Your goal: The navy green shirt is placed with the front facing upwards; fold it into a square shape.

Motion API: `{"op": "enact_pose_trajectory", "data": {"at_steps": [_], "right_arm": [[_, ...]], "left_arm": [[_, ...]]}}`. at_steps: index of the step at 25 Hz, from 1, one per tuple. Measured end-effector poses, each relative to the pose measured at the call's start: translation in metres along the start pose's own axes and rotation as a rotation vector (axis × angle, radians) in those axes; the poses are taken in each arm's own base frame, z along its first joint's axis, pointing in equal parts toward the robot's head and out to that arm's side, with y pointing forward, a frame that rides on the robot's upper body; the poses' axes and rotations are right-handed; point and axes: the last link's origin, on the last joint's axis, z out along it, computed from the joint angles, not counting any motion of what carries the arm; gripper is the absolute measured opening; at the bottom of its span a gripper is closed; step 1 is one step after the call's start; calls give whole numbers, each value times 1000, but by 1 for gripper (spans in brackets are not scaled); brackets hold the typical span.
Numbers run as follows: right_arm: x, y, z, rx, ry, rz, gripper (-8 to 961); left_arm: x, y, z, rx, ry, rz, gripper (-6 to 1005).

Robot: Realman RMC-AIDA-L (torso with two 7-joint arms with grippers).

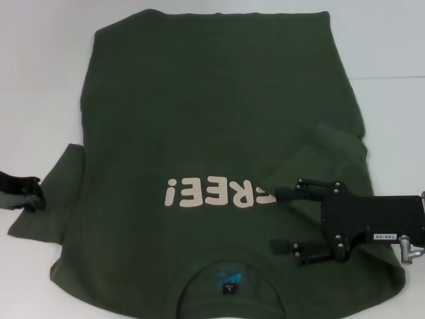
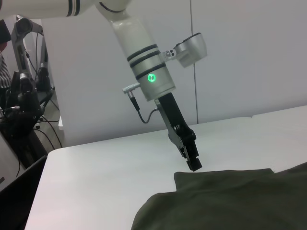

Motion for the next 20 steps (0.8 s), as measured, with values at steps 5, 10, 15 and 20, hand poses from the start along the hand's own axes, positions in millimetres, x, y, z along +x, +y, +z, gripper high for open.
{"op": "enact_pose_trajectory", "data": {"at_steps": [5, 10, 15, 20], "right_arm": [[-1, -1, 1, -1, 3, -3, 942], [-2, -2, 1, -2, 4, -6, 942], [-2, -2, 2, -6, 5, -8, 942], [-2, -2, 3, -7, 4, -9, 941]], "left_arm": [[-5, -17, -10, -10, 23, -77, 153], [-10, -22, -14, -15, 7, -102, 226], [-13, -24, -13, -12, -13, -106, 394], [-17, -26, -12, -10, -25, -110, 651]]}}
